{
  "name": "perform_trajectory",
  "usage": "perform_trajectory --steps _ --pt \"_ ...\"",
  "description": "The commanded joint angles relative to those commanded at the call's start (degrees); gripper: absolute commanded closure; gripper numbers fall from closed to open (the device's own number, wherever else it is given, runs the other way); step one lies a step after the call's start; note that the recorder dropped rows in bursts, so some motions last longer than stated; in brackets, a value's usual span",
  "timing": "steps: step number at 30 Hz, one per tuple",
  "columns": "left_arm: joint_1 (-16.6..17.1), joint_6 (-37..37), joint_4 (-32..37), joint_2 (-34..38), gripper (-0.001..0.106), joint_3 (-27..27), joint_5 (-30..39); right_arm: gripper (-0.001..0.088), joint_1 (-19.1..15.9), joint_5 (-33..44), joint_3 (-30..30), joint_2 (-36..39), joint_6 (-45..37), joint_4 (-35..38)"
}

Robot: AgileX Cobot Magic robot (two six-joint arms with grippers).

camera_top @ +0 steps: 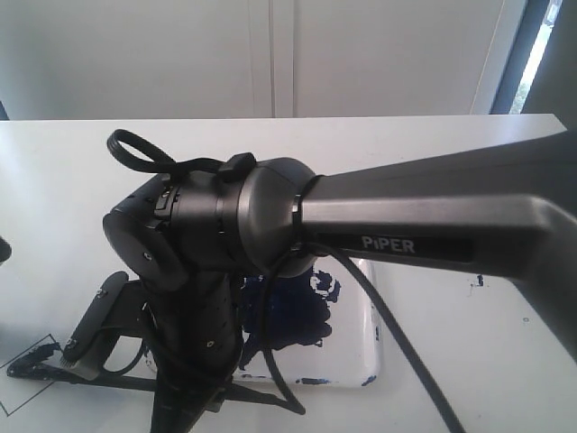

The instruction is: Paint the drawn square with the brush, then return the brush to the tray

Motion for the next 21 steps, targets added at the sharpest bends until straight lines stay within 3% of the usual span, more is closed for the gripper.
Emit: perform_trajectory --steps 9,14,21 --pt "0.1 -1.4 -7.6 -1.3 0.066 -4.9 5.0 0.0868 0.0 0.1 0.0 0.0 0.1 -0.4" --pt "0.1 -1.4 -14.1 -1.3 0.075 -6.8 4.3 0.0868 0.0 0.2 0.0 0.0 0.3 -0.4" --pt "1.0 -3.3 -15.7 -1.3 0.076 -8.5 3.9 0.0868 0.0 0.3 0.0 0.0 0.3 -0.4"
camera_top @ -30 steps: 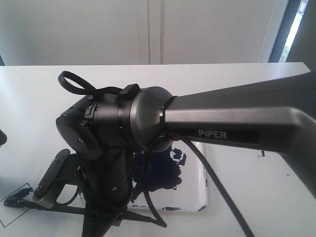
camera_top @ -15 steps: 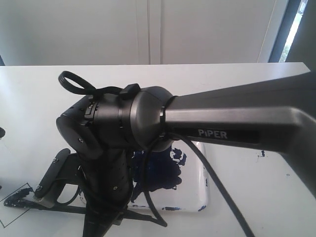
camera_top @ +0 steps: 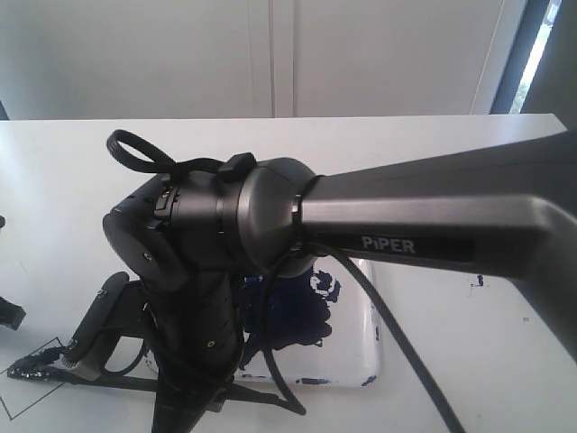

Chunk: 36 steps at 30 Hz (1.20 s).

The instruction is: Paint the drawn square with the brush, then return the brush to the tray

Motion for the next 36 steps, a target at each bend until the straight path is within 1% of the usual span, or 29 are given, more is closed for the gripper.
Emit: perform_trajectory --steps 2,5,7,8,10,13,15,25,36 --pt "1.8 -2.6 0.0 0.0 0.076 0.0 -0.4 0.0868 0.0 0.0 0.0 0.0 0.0 0.0" --pt "5.4 -6.6 -0.3 0.0 0.076 0.0 -0.6 0.0868 0.0 0.0 0.0 0.0 0.0 0.0" --pt "7.8 -7.6 -1.8 0.0 0.076 0.0 -0.8 0.0868 0.0 0.0 0.0 0.0 0.0 0.0" --pt "8.9 -7.7 -3.0 0.0 0.075 0.0 -1.2 0.0868 0.0 0.0 0.0 0.0 0.0 0.0" --pt "10.3 -7.7 -4.7 0.0 0.07 0.0 -1.3 0.0868 0.0 0.1 0.0 0.0 0.0 0.0" --pt "10.4 -6.9 -4.6 0.0 0.057 0.0 -2.0 0.0868 0.0 0.1 0.0 0.0 0.0 0.0" --pt "10.4 -6.9 -5.5 0.0 0.052 0.0 -2.8 0.0868 0.0 0.1 0.0 0.0 0.0 0.0" --pt "10.4 -6.9 -9.4 0.0 0.053 0.0 -6.5 0.0868 0.0 0.1 0.0 0.0 0.0 0.0" --pt "10.4 -5.1 -9.5 1.8 0.053 0.1 -6.3 0.0868 0.0 0.2 0.0 0.0 0.0 0.0"
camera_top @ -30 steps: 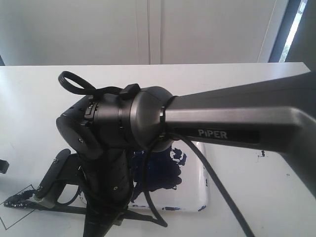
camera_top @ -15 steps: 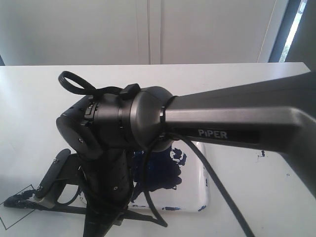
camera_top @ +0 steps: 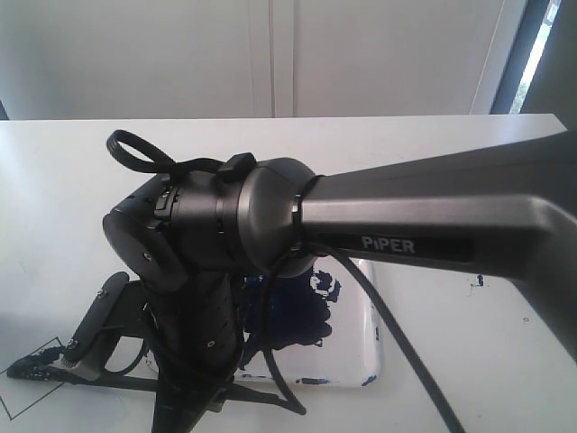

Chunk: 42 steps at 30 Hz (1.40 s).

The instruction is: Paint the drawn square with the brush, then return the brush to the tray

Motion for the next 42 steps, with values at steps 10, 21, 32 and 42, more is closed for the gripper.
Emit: perform_trajectory --steps 10,21,32,42 --pt "0.0 -0.1 0.0 1.0 0.053 0.0 -0.1 0.0868 0.0 0.0 0.0 0.0 0.2 0.0" --pt "0.0 -1.8 0.0 1.1 0.053 0.0 0.4 0.0868 0.0 0.9 0.0 -2.0 0.6 0.0" --pt "0.0 -1.9 -0.3 1.1 0.059 0.0 0.0 0.0868 0.0 1.5 -0.1 -3.3 0.8 0.0" --pt "0.0 -1.7 -0.3 1.1 0.059 0.0 0.0 0.0868 1.1 1.5 -0.1 -4.6 2.2 0.0"
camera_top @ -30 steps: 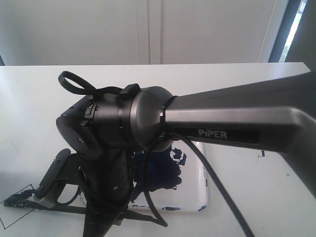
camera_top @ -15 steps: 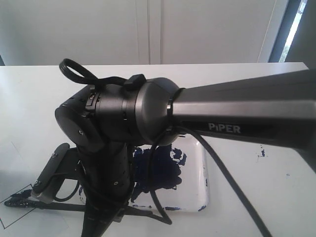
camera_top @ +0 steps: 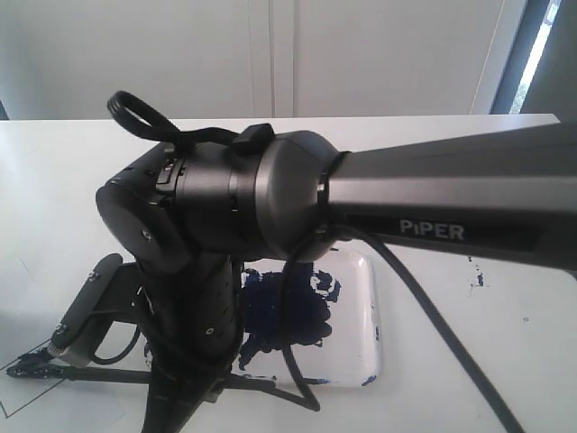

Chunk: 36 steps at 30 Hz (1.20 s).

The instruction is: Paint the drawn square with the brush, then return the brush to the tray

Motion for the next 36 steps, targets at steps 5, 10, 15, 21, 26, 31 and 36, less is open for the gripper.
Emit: perform_trajectory --steps 5,10,15,21,26,31,36 --pt "0.0 0.0 0.0 0.0 0.059 0.0 0.0 0.0868 1.7 -0.9 0.0 -0.3 0.5 -1.2" --pt "0.0 0.0 0.0 0.0 0.059 0.0 0.0 0.0868 2.6 -2.9 0.0 -0.3 2.1 -3.8" --pt "0.0 0.0 0.0 0.0 0.059 0.0 0.1 0.0868 3.1 -2.7 0.0 0.1 4.5 -8.1" --pt "0.0 0.0 0.0 0.0 0.059 0.0 0.1 0.0868 3.3 -2.7 0.0 0.7 4.5 -8.4" --pt "0.0 -0.2 -3.8 0.0 0.059 0.0 0.5 0.0868 4.2 -2.9 0.0 0.7 4.5 -8.9" --pt "0.0 -0.2 -5.0 0.1 0.059 0.0 0.5 0.0868 4.4 -2.0 0.0 0.7 5.6 -9.8" --pt "0.0 -0.2 -6.5 0.1 0.059 0.0 0.5 0.0868 4.5 -2.0 0.0 0.7 5.7 -10.4"
